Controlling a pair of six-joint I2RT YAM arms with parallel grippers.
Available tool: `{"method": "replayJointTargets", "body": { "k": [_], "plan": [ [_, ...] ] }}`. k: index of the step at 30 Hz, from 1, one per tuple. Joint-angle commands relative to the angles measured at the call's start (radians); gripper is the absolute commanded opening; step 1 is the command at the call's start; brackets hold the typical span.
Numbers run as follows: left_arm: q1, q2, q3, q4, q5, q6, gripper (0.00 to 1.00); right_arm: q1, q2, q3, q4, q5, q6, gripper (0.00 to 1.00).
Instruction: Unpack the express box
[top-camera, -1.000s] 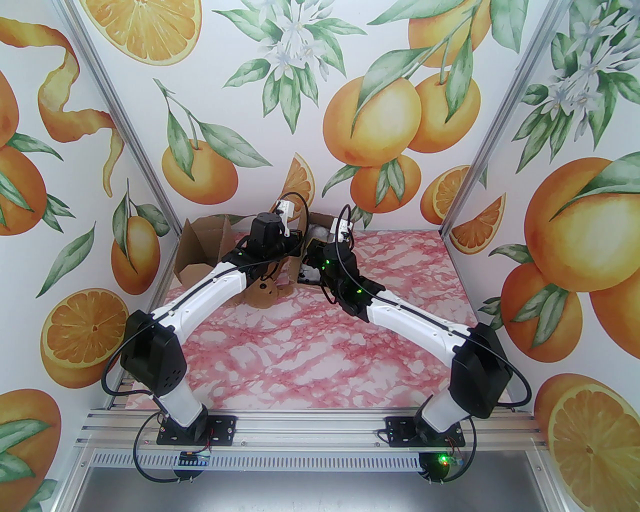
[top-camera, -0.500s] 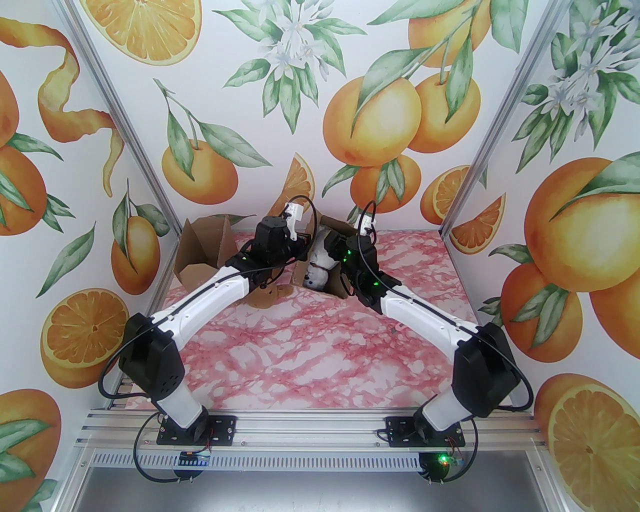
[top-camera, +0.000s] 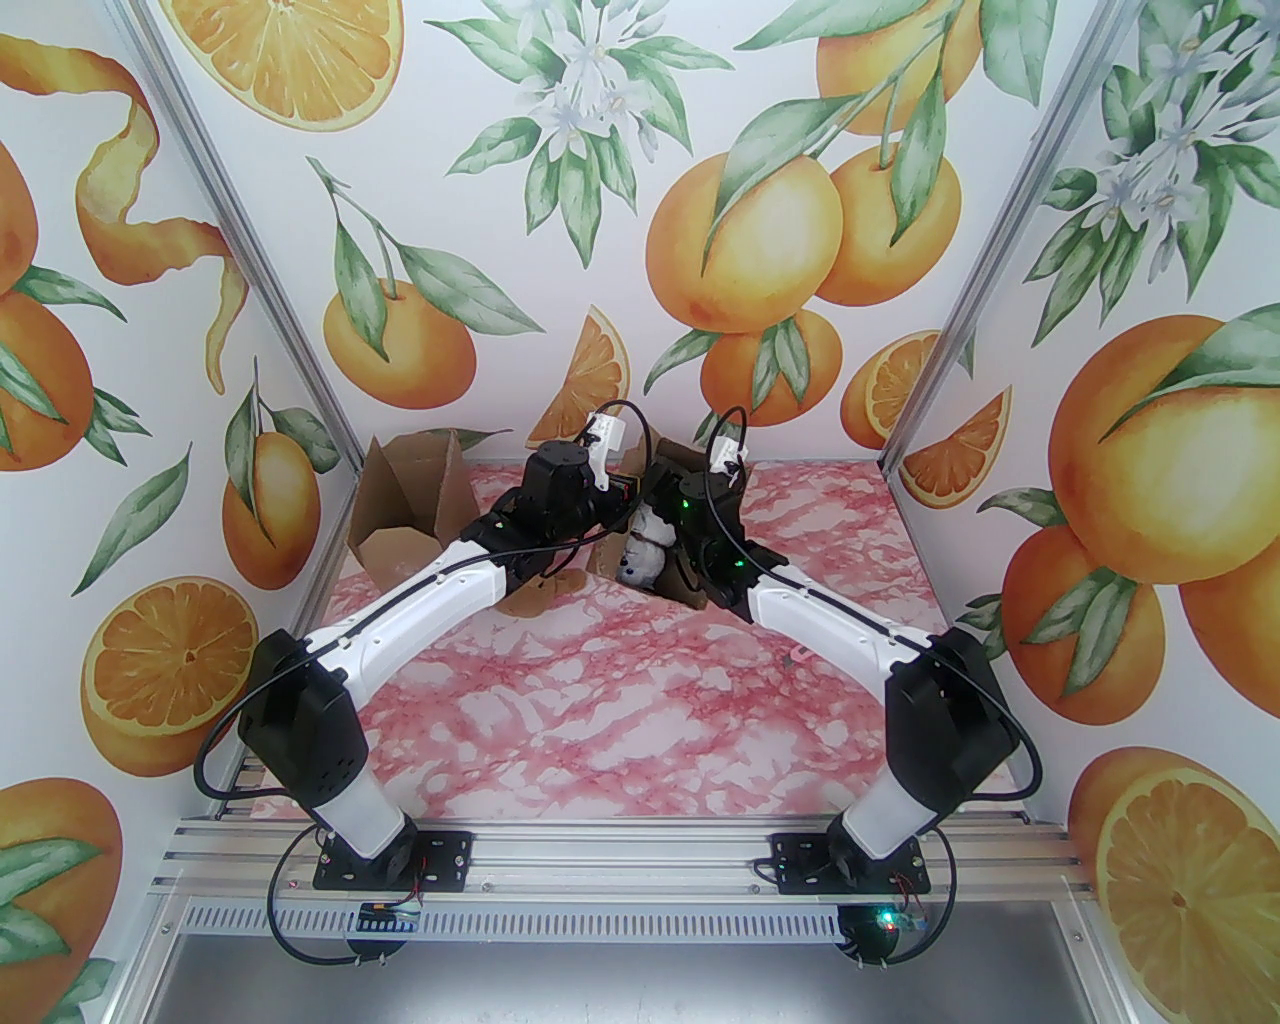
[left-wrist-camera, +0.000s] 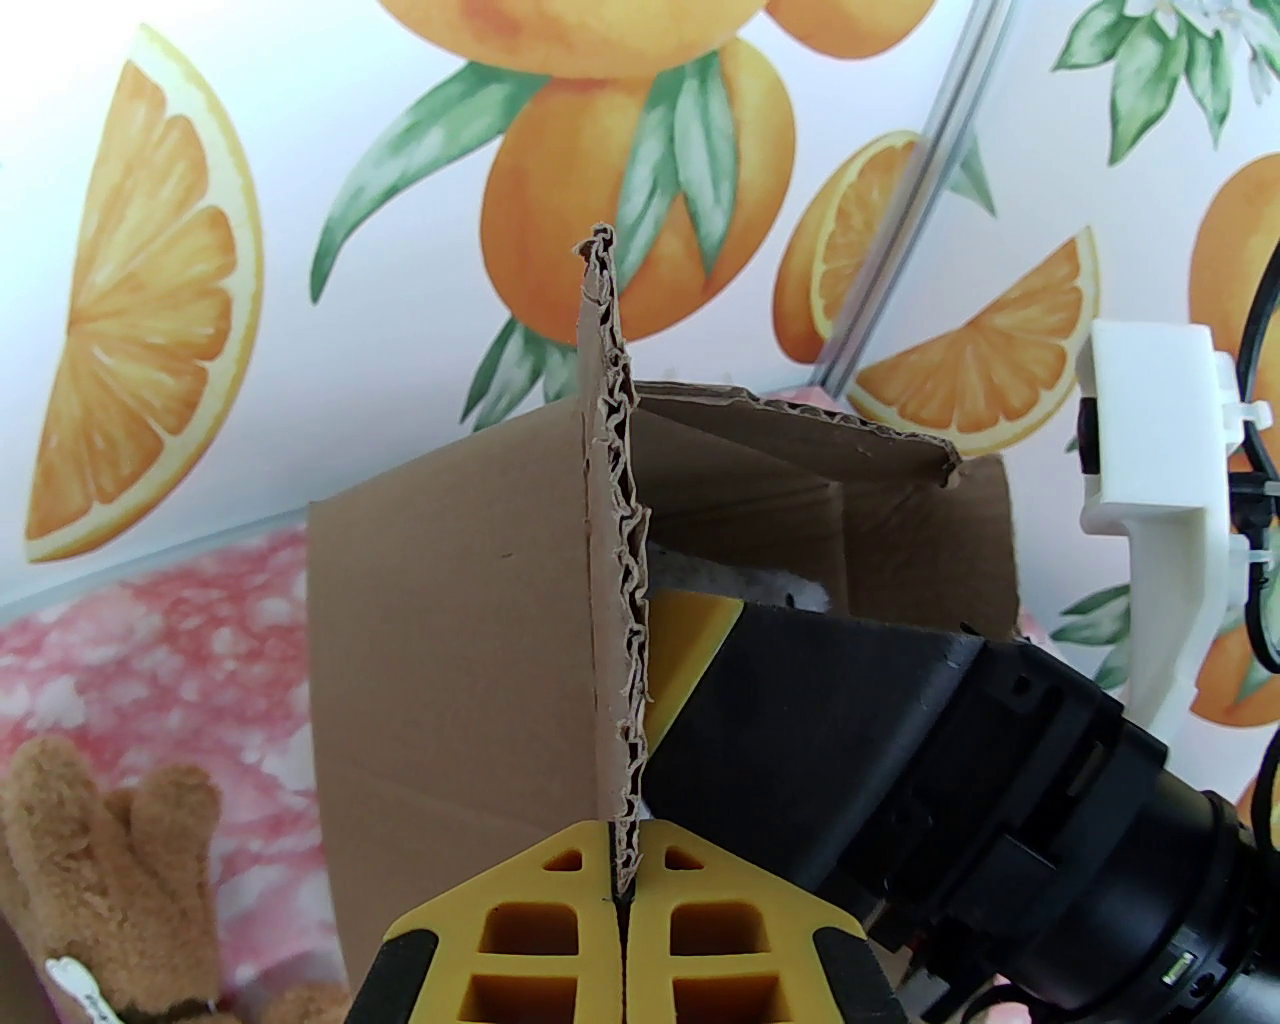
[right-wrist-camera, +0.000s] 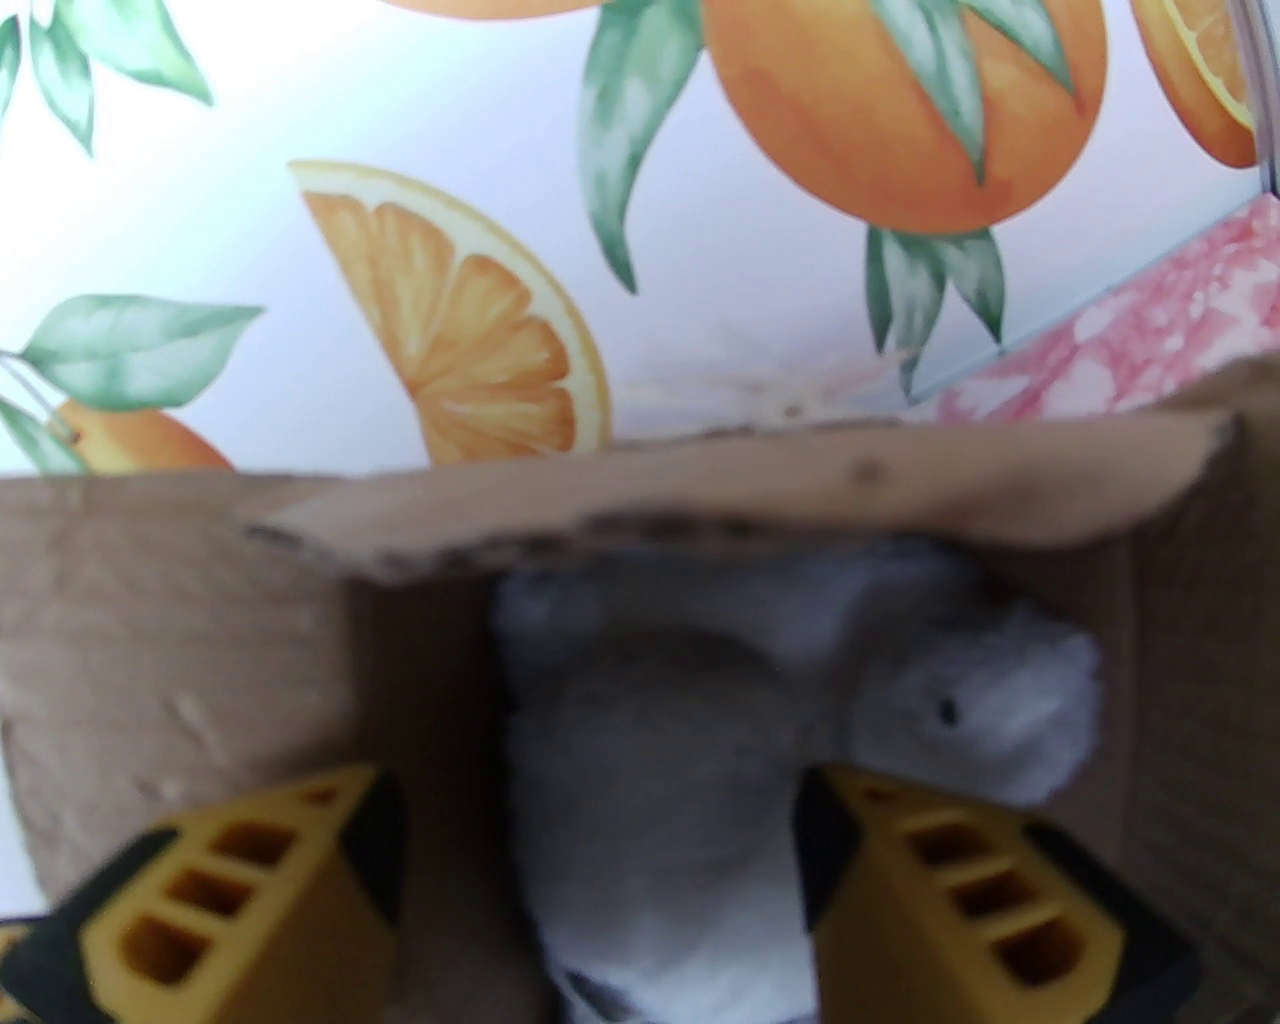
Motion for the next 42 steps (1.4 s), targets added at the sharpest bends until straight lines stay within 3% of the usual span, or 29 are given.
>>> {"method": "replayJointTargets", "body": {
  "k": [1,6,12,18,26,31,35,36,37,38,42],
  "plan": [
    [-0.010,-0.061,0.003,0.106,-0.004,0.014,0.00,-0.002,-0.046,-0.074,0.048,0.060,0.047,0.68],
    [-0.009,-0.057,0.005,0.112,0.002,0.011,0.00,-0.002,-0.068,-0.124,0.093,0.055,0.075,0.67],
    [-0.019,-0.025,0.030,0.111,0.069,0.009,0.00,-0.008,-0.010,-0.088,0.139,-0.013,0.062,0.77],
    [-0.028,-0.035,0.018,0.110,0.094,0.048,0.00,-0.012,0.045,-0.016,0.011,0.082,0.051,0.75],
    [-0.026,0.004,0.060,0.098,0.111,0.071,0.00,-0.013,0.069,-0.018,0.065,0.099,0.018,0.52],
    [-0.025,0.017,0.073,0.101,0.095,0.068,0.00,-0.014,0.083,0.011,0.077,0.014,-0.003,0.28],
    [-0.024,0.020,0.078,0.088,0.071,0.064,0.00,-0.014,0.080,0.009,0.078,0.008,-0.004,0.25],
    [-0.023,0.020,0.080,0.082,0.062,0.062,0.00,-0.013,0.072,0.006,0.084,-0.001,-0.007,0.19],
    [-0.021,0.024,0.081,0.065,0.020,0.046,0.00,-0.005,0.044,-0.019,0.110,-0.015,-0.018,0.04],
    [-0.020,0.027,0.084,0.056,0.001,0.039,0.00,0.002,0.026,-0.035,0.126,-0.033,-0.024,0.00],
    [-0.017,0.040,0.093,0.035,-0.054,0.018,0.00,0.016,-0.007,-0.057,0.146,-0.085,-0.030,0.00]
  ]
}}
